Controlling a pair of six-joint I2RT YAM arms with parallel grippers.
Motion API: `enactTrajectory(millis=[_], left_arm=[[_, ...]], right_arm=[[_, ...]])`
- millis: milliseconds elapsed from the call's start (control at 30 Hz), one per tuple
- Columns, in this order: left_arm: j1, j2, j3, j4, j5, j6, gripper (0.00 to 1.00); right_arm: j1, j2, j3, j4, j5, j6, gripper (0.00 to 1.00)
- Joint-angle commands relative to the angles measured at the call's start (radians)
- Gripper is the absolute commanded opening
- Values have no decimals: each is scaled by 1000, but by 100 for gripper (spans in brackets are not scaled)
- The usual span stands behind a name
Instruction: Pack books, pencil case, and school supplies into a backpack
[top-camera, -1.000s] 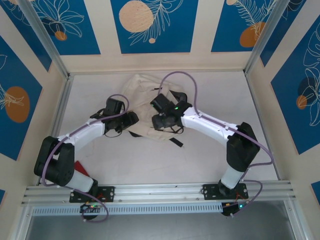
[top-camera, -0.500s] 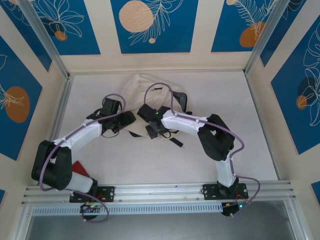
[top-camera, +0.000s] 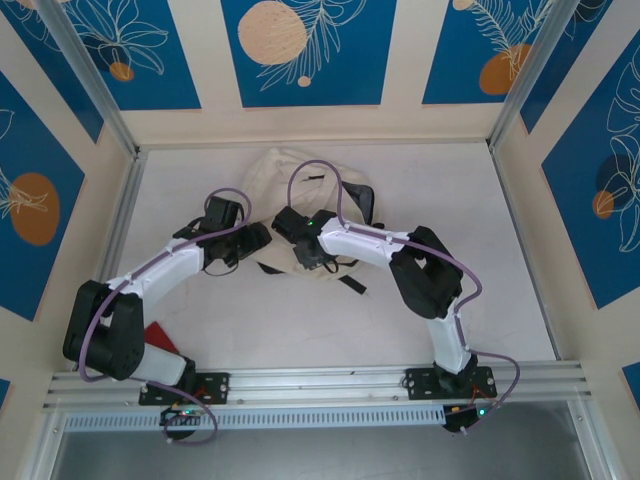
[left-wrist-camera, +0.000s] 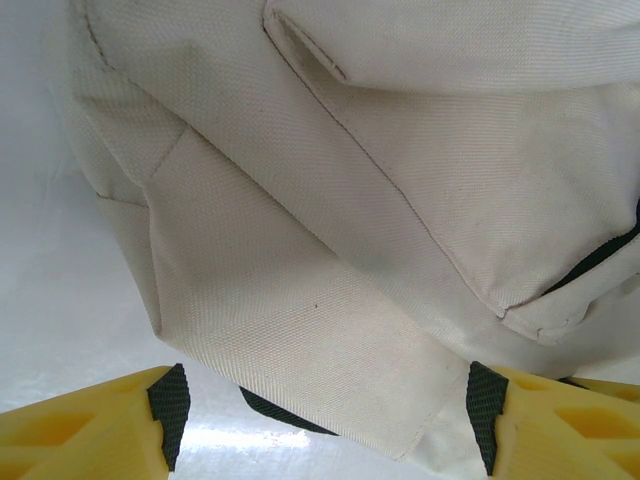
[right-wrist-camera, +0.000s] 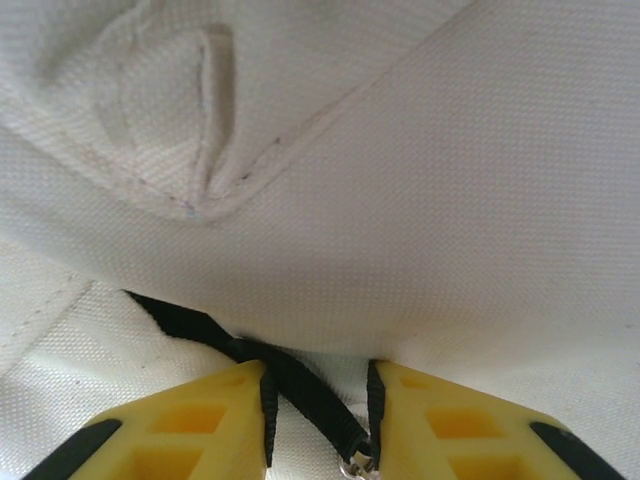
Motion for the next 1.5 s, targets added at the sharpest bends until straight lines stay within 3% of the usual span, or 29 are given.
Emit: enactTrajectory(millis=[0, 267, 367, 500, 767, 967, 1233, 1467], left_arm=[[12, 9, -6, -2, 11, -8, 75], [11, 12, 2, -4, 23, -8, 75], [11, 11, 4, -5, 27, -9, 75], [12, 8, 5, -2, 37, -13, 74], [10, 0, -16, 70, 146, -59, 70], [-9, 15, -25, 176, 253, -111, 67], [-59, 81, -48, 273, 289, -192, 66], [-71, 154, -34, 325, 243, -228, 60]], right_arm=[[1, 25, 24, -23, 45, 8, 28], [0, 49, 25, 9, 4, -32, 28], [-2, 63, 43, -14, 28, -35, 21], [0, 44, 47, -32, 61, -28, 5], [9, -97, -14, 7, 101, 32, 0], [15, -187, -43, 79, -15, 26, 0], [17, -266, -97, 227, -238, 47, 0], [15, -308, -138, 244, -252, 86, 0]])
